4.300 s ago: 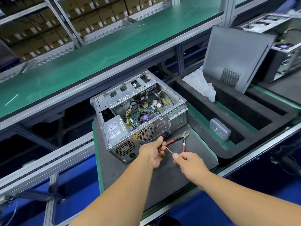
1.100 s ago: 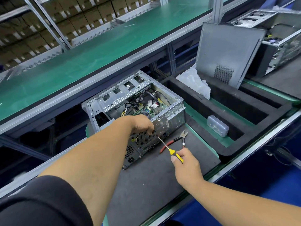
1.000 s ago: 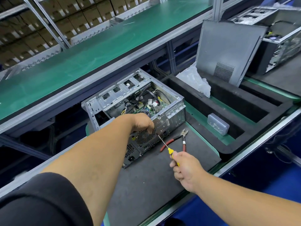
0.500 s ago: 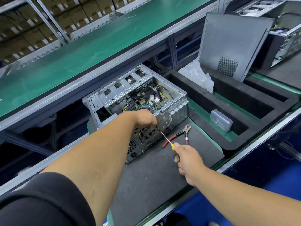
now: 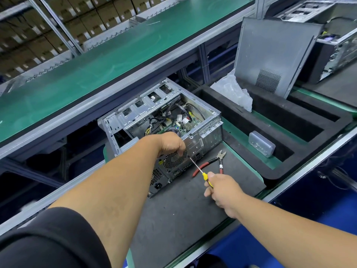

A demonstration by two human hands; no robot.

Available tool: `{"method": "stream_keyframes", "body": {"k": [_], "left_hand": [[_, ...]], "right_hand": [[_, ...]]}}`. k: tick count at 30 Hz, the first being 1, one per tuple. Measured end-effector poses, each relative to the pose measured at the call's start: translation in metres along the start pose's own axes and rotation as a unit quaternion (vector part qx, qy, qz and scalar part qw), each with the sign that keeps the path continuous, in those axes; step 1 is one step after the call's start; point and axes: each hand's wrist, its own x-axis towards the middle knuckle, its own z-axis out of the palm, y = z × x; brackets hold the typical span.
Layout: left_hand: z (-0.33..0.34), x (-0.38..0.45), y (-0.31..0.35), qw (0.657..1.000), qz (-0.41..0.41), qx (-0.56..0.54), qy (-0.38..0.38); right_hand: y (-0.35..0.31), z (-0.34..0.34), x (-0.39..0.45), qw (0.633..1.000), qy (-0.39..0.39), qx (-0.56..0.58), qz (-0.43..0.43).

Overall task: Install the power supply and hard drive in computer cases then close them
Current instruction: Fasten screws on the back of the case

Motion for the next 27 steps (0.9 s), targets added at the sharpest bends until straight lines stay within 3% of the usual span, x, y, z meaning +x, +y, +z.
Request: {"method": "stream_keyframes", "body": {"k": [2, 4, 7, 9, 11, 13, 20, 25, 27], "left_hand": [[0.0, -0.001, 0.0, 1.0, -0.002, -0.009, 0.001], [0.0, -0.002, 0.001, 1.0, -0.006, -0.015, 0.0], [0.001, -0.002, 0.002, 1.0, -0.01, -0.024, 0.003], [0.001, -0.002, 0.002, 1.0, -0.01, -0.021, 0.005], [0.001, -0.002, 0.002, 1.0, -0.01, -0.024, 0.006], [0.001, -0.002, 0.002, 1.0, -0.008, -0.016, 0.0], [0.0, -0.005, 0.005, 1.0, -0.014, -0.026, -0.002], [0.001, -0.005, 0.005, 0.999, -0.011, -0.028, 0.015], [0.001, -0.003, 0.003, 1.0, -0.009, -0.018, 0.019]], "right_hand": [[-0.005, 0.001, -0.005, 0.976, -0.093, 0.152, 0.122], [-0.008, 0.002, -0.006, 0.96, -0.112, 0.202, 0.159], [-0.003, 0.006, -0.006, 0.989, -0.044, 0.133, 0.054], [0.002, 0.007, -0.004, 0.994, 0.008, 0.102, -0.041], [0.005, 0.005, -0.001, 0.992, 0.067, 0.062, -0.082], [0.003, 0.004, -0.001, 0.993, 0.08, 0.046, -0.074], [-0.007, -0.003, -0.002, 0.993, -0.037, 0.093, 0.067], [-0.009, 0.004, -0.003, 0.989, -0.044, 0.089, 0.109], [-0.008, 0.006, -0.002, 0.991, -0.028, 0.1, 0.089]]}}
